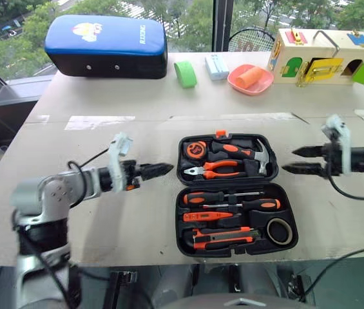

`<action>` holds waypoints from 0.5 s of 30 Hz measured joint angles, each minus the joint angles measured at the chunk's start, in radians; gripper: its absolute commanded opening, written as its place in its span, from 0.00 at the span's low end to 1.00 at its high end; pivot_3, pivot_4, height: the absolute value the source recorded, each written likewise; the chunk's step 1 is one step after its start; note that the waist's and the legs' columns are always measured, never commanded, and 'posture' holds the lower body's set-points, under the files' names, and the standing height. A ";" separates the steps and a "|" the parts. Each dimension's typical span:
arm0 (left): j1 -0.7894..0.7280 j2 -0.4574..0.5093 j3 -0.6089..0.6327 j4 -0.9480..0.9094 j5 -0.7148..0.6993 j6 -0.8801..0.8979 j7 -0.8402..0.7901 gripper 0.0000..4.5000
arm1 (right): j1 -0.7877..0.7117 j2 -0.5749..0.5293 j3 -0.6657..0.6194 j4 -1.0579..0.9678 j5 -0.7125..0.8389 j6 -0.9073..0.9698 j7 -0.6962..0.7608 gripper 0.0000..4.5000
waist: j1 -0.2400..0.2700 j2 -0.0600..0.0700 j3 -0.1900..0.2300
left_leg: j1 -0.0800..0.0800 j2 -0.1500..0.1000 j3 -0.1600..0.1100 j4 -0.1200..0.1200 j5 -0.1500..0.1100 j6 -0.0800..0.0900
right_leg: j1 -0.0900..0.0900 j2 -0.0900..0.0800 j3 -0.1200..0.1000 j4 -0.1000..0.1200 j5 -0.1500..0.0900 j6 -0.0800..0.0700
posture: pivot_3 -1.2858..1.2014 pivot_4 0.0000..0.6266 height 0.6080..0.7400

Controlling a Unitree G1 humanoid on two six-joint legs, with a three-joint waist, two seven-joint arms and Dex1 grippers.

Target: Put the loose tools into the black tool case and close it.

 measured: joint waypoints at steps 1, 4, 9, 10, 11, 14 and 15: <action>-0.029 -0.024 -0.001 0.018 0.001 0.015 0.028 1.00 | -0.025 0.034 0.002 0.008 0.003 0.034 -0.035 1.00 | -0.001 0.000 0.000 | 0.000 0.000 0.000 0.000 0.000 0.000 | 0.000 0.000 0.000 0.000 0.000 0.000 | 0.52 0.24 0.96; -0.079 -0.065 -0.002 0.090 0.025 0.035 0.097 1.00 | -0.062 0.086 0.003 0.050 -0.011 0.092 -0.135 1.00 | -0.002 0.000 0.000 | 0.000 0.000 0.000 -0.001 0.000 0.000 | 0.000 -0.001 0.000 -0.001 0.000 0.000 | 0.52 0.24 0.96; -0.105 -0.098 -0.025 0.123 0.042 0.032 0.121 0.65 | -0.063 0.120 0.024 0.078 -0.031 0.101 -0.206 0.63 | -0.006 0.000 0.000 | 0.000 -0.001 0.001 0.000 0.000 0.000 | -0.001 -0.001 0.001 0.000 0.000 0.000 | 0.52 0.24 0.96; -0.105 -0.099 -0.039 0.123 0.041 0.032 0.120 0.55 | -0.063 0.125 0.024 0.078 -0.030 0.103 -0.213 0.54 | -0.006 0.000 0.000 | 0.000 -0.001 0.001 0.000 0.000 0.000 | -0.001 -0.001 0.001 0.000 0.000 0.000 | 0.52 0.24 0.96; -0.103 -0.100 -0.053 0.123 0.041 0.032 0.118 0.44 | -0.061 0.126 0.024 0.077 -0.029 0.103 -0.217 0.42 | -0.007 0.000 0.000 | 0.000 -0.001 0.001 0.000 0.000 0.000 | -0.001 -0.001 0.001 0.001 0.000 0.000 | 0.52 0.24 0.96; -0.094 -0.096 -0.054 0.118 0.047 0.029 0.117 0.12 | -0.056 0.125 0.024 0.063 -0.025 0.097 -0.222 0.09 | -0.006 0.000 0.000 | 0.000 -0.001 0.001 0.000 0.000 0.000 | -0.001 -0.001 0.001 0.001 0.000 0.000 | 0.52 0.24 0.96; -0.094 -0.096 -0.052 0.114 0.044 0.025 0.114 0.05 | -0.053 0.126 0.025 0.052 -0.026 0.092 -0.224 0.00 | -0.004 0.000 -0.001 | 0.000 -0.001 0.001 0.000 0.000 0.000 | -0.001 -0.001 0.001 0.001 0.000 0.000 | 0.52 0.24 0.96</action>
